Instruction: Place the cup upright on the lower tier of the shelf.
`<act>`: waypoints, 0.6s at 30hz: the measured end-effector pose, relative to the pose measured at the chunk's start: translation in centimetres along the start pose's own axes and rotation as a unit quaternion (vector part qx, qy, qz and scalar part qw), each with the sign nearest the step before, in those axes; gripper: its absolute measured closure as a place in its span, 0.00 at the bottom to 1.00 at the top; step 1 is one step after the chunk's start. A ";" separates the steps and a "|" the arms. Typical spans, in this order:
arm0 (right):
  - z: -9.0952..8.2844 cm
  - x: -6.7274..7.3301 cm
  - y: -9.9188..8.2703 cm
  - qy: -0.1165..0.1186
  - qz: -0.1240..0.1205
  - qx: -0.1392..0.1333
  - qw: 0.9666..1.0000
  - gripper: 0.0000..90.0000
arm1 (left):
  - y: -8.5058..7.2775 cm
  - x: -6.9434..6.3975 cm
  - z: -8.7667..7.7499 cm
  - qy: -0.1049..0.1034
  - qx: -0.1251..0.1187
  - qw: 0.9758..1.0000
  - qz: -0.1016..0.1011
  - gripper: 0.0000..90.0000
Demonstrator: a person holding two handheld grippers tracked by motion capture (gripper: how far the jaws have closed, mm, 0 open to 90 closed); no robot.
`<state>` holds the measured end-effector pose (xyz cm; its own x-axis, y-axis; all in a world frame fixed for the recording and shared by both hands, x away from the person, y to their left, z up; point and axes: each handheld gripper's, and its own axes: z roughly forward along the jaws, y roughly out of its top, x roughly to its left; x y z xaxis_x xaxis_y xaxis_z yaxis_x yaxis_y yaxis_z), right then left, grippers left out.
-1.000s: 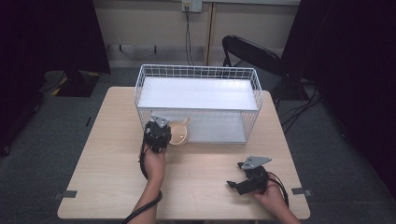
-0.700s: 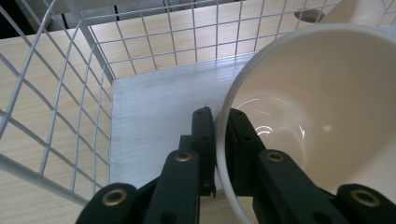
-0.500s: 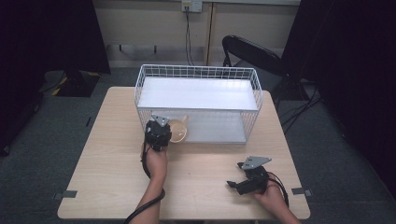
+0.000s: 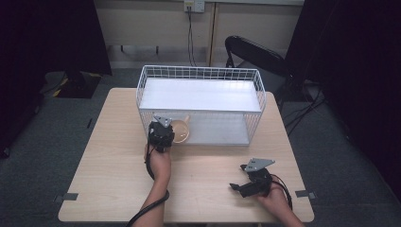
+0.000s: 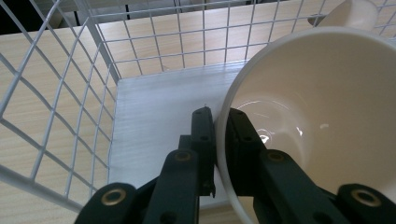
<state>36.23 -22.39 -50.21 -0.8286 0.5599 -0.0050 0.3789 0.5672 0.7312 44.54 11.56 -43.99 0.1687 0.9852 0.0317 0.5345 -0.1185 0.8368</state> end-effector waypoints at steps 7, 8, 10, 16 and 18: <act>0.0 0.0 0.0 0.000 0.000 0.000 1.000 0.14 | 0.1 -0.1 0.1 0.003 -0.008 1.000 -0.006 0.92; 0.0 0.0 0.0 0.000 0.000 0.000 1.000 0.14 | 0.1 -0.2 0.1 0.004 -0.008 1.000 -0.006 0.92; 0.0 0.0 0.0 0.000 0.000 0.000 1.000 0.14 | 0.2 -0.2 0.1 0.004 -0.011 1.000 -0.007 0.91; 0.0 0.0 0.0 0.000 0.000 0.000 1.000 0.14 | 0.2 -0.1 0.0 0.001 -0.023 1.000 -0.019 0.90; 0.0 0.0 0.0 0.000 0.000 0.000 1.000 0.14 | 0.3 0.0 0.0 0.001 -0.023 1.000 -0.021 0.89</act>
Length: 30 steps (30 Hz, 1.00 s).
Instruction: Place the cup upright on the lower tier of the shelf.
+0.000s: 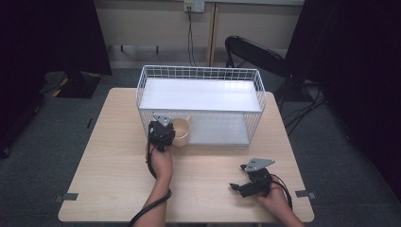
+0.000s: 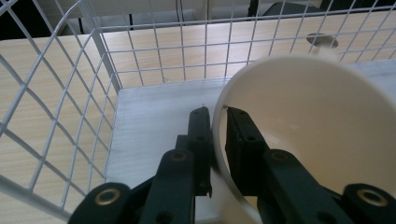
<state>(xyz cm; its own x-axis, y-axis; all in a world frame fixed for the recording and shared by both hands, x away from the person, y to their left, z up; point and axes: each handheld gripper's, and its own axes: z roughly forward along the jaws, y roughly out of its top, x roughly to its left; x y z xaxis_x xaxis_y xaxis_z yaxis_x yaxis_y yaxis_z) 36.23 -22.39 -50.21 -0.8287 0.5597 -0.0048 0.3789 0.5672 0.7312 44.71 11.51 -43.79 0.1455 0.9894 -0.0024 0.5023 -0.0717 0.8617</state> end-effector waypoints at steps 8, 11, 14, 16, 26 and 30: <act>0.0 0.0 0.0 0.000 0.000 0.000 1.000 0.14 | 0.2 0.2 -0.1 0.000 -0.005 1.000 -0.006 0.89; 0.0 0.0 0.0 0.000 0.000 0.000 1.000 0.14 | 0.3 0.2 -0.1 -0.002 -0.007 1.000 -0.008 0.89; 0.0 0.0 0.0 0.000 0.000 0.000 1.000 0.14 | 0.3 0.2 -0.2 -0.006 -0.011 1.000 -0.014 0.85; 0.0 0.0 0.0 0.000 0.000 0.000 1.000 0.14 | 0.4 0.2 -0.2 -0.005 -0.010 1.000 -0.012 0.85; 0.0 0.0 0.0 0.000 0.000 0.000 1.000 0.14 | 0.5 0.2 -0.4 -0.012 -0.020 1.000 -0.020 0.77; 0.0 0.0 0.0 0.000 0.000 0.000 1.000 0.14 | 0.6 0.2 -0.5 -0.022 -0.019 0.999 -0.035 0.67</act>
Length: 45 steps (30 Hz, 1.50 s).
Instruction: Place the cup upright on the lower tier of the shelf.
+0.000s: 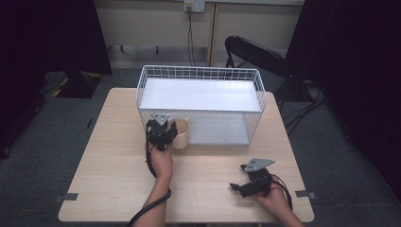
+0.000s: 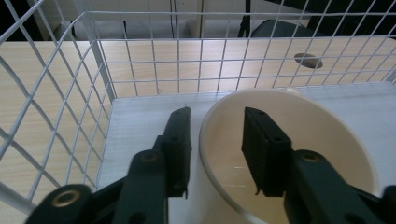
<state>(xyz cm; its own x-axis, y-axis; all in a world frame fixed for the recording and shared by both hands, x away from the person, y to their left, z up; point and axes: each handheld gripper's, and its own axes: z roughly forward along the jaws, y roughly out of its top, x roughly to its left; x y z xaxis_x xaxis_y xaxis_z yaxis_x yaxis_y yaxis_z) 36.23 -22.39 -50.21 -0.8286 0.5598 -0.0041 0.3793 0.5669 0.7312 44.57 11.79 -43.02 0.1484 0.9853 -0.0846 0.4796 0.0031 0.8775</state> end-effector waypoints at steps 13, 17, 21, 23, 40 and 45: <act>0.0 0.0 0.0 0.000 0.000 0.000 1.000 0.14 | 0.0 0.4 -1.4 -0.052 0.005 0.999 -0.009 0.46; 0.0 0.0 0.0 0.000 0.000 0.000 1.000 0.14 | 0.3 0.7 -2.0 -0.068 0.006 0.998 -0.003 0.41; 0.0 0.0 0.0 0.000 0.000 0.000 1.000 0.14 | 0.5 0.9 -2.8 -0.078 0.006 0.997 0.007 0.38; 0.0 0.0 0.0 0.000 0.000 0.000 1.000 0.14 | 0.5 0.9 -3.1 -0.081 0.008 0.997 0.013 0.36; 0.0 0.0 0.0 -0.001 0.001 0.000 1.000 0.14 | -1.9 0.8 -4.4 -0.100 0.009 0.994 0.038 0.34; 0.0 0.0 0.0 -0.001 0.001 0.000 1.000 0.14 | -2.7 0.4 -3.8 -0.103 0.019 0.994 0.042 0.34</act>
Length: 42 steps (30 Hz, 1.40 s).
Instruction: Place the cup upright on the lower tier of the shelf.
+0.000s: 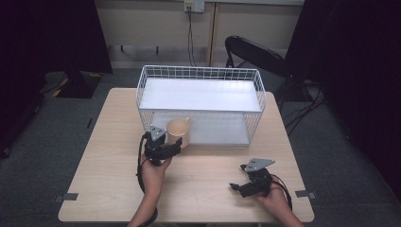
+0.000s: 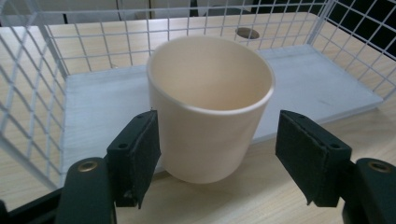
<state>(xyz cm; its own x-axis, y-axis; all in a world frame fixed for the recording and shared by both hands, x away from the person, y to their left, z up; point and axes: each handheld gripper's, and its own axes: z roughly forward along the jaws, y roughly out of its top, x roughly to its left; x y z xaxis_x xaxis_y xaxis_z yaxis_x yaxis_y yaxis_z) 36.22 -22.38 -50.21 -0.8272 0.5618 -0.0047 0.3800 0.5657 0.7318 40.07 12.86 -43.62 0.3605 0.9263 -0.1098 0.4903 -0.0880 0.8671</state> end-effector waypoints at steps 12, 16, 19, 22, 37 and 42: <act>0.0 0.0 0.0 0.000 0.000 0.000 1.000 0.14 | -0.5 0.0 2.0 0.019 0.017 1.000 -0.009 0.38; 0.0 0.0 0.0 0.000 0.000 0.000 1.000 0.14 | -0.6 0.1 2.4 0.020 0.017 1.000 -0.017 0.43; 0.0 0.0 0.0 0.000 0.000 0.000 1.000 0.14 | -0.5 0.1 2.6 0.023 0.017 0.999 -0.018 0.45; 0.0 0.0 0.0 0.000 0.000 0.000 1.000 0.14 | -0.4 0.1 2.8 0.026 0.017 0.999 -0.014 0.52; 0.0 0.0 0.0 -0.001 0.001 0.000 1.000 0.14 | -0.3 0.7 3.9 0.034 0.026 0.999 -0.034 0.67; 0.0 0.0 0.0 -0.001 0.001 0.000 1.000 0.14 | -0.3 0.7 4.1 0.038 0.031 0.998 -0.034 0.71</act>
<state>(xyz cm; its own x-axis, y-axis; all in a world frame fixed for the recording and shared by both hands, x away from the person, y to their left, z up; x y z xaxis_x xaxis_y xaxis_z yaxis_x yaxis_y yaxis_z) 36.18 -22.37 -50.21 -0.8257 0.5641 -0.0046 0.3818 0.5648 0.7316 43.46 12.03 -45.93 0.2645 0.9559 -0.1275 0.5603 -0.0447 0.8271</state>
